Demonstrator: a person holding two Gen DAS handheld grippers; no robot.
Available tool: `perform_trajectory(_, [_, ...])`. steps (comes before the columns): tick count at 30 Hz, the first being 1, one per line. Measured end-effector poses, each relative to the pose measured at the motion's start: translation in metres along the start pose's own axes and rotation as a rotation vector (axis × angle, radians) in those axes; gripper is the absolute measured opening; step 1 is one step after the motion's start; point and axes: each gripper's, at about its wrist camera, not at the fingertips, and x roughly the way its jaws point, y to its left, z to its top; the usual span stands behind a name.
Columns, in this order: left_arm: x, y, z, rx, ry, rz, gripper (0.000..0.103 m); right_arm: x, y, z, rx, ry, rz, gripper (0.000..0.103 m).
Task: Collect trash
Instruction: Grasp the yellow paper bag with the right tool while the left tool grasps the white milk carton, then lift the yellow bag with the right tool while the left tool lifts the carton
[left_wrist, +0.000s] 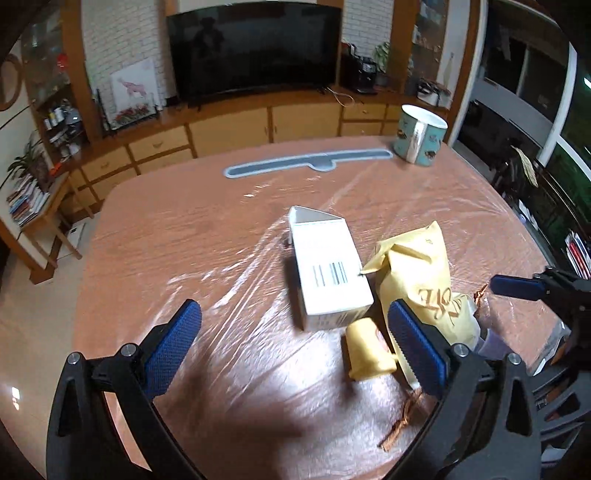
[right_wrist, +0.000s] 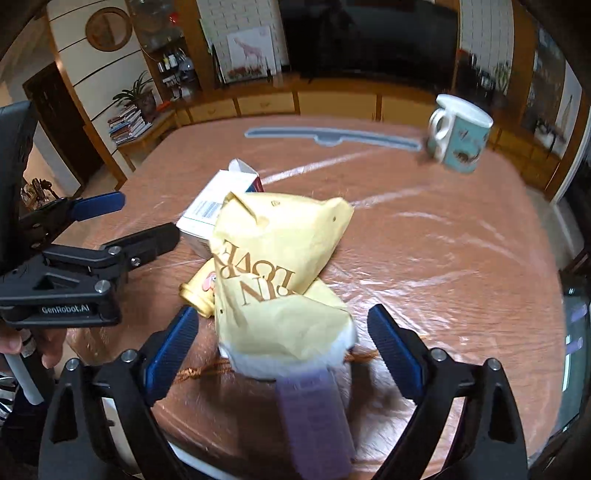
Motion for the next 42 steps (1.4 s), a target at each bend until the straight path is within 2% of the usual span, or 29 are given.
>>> perform_trajectory(4, [0.022,-0.001,0.005,0.026,0.053,-0.027,0.091,0.017,0.003,0.003,0.001,0.036,-0.011,0.09])
perform_trajectory(6, [0.028,0.002,0.01,-0.001,0.059,-0.085,0.09,0.023,0.004,0.007,0.006,0.046,-0.01,0.09])
perform_trajectory(10, [0.037,0.004,0.021,-0.027,0.071,-0.131,0.086,0.031,-0.001,0.013,0.031,0.061,0.0,0.089])
perform_trajectory(11, [0.038,0.004,0.024,-0.025,0.073,-0.137,0.085,0.032,-0.002,0.014,0.036,0.063,0.001,0.086])
perform_trajectory(13, [0.041,0.002,0.028,-0.01,0.073,-0.14,0.085,0.036,-0.007,0.017,0.048,0.07,0.004,0.083])
perform_trajectory(20, [0.061,0.0,0.033,-0.027,0.137,-0.159,0.085,0.039,-0.029,0.026,0.102,0.057,-0.029,0.082])
perform_trajectory(25, [0.068,0.01,0.033,-0.07,0.147,-0.196,0.073,0.045,-0.035,0.034,0.129,0.053,-0.032,0.083])
perform_trajectory(30, [0.069,0.015,0.035,-0.056,0.137,-0.168,0.062,0.052,-0.048,0.041,0.227,0.038,0.006,0.09])
perform_trajectory(35, [0.068,0.017,0.035,-0.05,0.132,-0.17,0.059,0.057,-0.054,0.043,0.261,0.054,0.023,0.09])
perform_trajectory(36, [0.068,0.017,0.035,-0.052,0.131,-0.171,0.059,0.057,-0.054,0.043,0.259,0.055,0.024,0.087])
perform_trajectory(37, [0.068,0.018,0.035,-0.054,0.128,-0.17,0.058,0.056,-0.054,0.043,0.255,0.051,0.03,0.076])
perform_trajectory(39, [0.067,0.019,0.035,-0.06,0.121,-0.166,0.056,0.053,-0.054,0.041,0.245,0.044,0.026,0.07])
perform_trajectory(41, [0.065,0.021,0.034,-0.067,0.11,-0.168,0.054,0.049,-0.053,0.041,0.228,0.028,0.04,0.057])
perform_trajectory(42, [0.064,0.021,0.034,-0.07,0.106,-0.168,0.052,0.047,-0.053,0.042,0.227,0.023,0.048,0.056])
